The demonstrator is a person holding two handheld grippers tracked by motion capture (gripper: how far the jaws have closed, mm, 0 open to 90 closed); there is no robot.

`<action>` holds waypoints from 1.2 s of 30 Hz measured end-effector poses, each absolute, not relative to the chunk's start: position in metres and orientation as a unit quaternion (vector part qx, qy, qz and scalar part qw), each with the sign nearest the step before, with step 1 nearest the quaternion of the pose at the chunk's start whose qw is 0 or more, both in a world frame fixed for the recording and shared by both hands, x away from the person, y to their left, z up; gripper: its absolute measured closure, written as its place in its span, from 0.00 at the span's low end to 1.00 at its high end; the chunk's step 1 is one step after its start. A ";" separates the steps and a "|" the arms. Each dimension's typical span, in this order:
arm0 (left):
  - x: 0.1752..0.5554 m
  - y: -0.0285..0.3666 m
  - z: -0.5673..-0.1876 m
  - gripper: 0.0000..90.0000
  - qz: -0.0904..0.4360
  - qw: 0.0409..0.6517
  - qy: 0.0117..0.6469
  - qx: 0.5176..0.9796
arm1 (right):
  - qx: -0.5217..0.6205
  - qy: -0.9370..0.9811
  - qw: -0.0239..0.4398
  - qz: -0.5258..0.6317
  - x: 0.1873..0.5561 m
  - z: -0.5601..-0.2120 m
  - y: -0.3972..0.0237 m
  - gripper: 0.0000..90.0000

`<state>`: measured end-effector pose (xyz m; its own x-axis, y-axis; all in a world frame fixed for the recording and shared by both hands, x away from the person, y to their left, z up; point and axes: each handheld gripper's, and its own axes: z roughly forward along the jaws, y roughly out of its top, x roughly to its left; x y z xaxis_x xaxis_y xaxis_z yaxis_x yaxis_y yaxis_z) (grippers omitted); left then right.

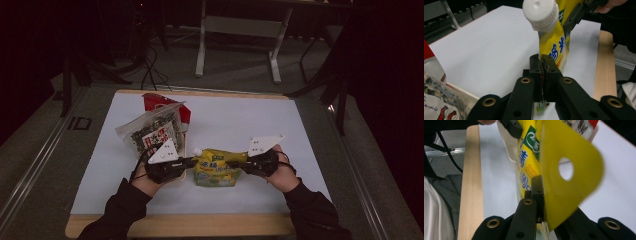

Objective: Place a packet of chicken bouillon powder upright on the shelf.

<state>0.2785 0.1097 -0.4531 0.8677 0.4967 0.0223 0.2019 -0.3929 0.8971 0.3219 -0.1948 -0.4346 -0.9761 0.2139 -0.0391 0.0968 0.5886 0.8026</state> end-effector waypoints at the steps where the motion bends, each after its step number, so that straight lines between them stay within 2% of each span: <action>1: 0.277 0.109 -0.451 0.95 0.145 0.511 0.211 0.820 | 0.084 0.888 0.071 0.447 0.321 -0.432 -0.195 1.00; 4: 0.274 0.110 -0.446 0.86 0.141 0.523 0.213 0.813 | 0.078 0.886 0.081 0.450 0.318 -0.423 -0.196 1.00; 9: 0.265 0.110 -0.442 0.60 0.146 0.534 0.228 0.801 | 0.077 0.878 0.098 0.462 0.319 -0.409 -0.201 1.00; 11: 0.261 0.111 -0.442 0.55 0.147 0.538 0.234 0.796 | 0.078 0.875 0.104 0.466 0.320 -0.403 -0.203 1.00; 14: 0.256 0.114 -0.442 0.53 0.158 0.533 0.235 0.797 | 0.079 0.869 0.112 0.475 0.322 -0.395 -0.206 1.00; 22: 0.236 0.117 -0.444 0.37 0.148 0.543 0.238 0.791 | 0.079 0.858 0.137 0.488 0.325 -0.374 -0.208 1.00; 24: 0.231 0.115 -0.446 0.30 0.141 0.543 0.240 0.793 | 0.073 0.858 0.140 0.489 0.326 -0.370 -0.205 1.00; 28: 0.222 0.111 -0.452 0.17 0.132 0.540 0.242 0.795 | 0.062 0.856 0.138 0.494 0.328 -0.364 -0.196 1.00; 31: 0.218 0.111 -0.457 0.16 0.124 0.538 0.250 0.795 | 0.051 0.855 0.134 0.499 0.328 -0.360 -0.187 1.00; 36: 0.212 0.108 -0.470 0.04 0.104 0.532 0.244 0.804 | 0.035 0.854 0.127 0.503 0.328 -0.357 -0.171 1.00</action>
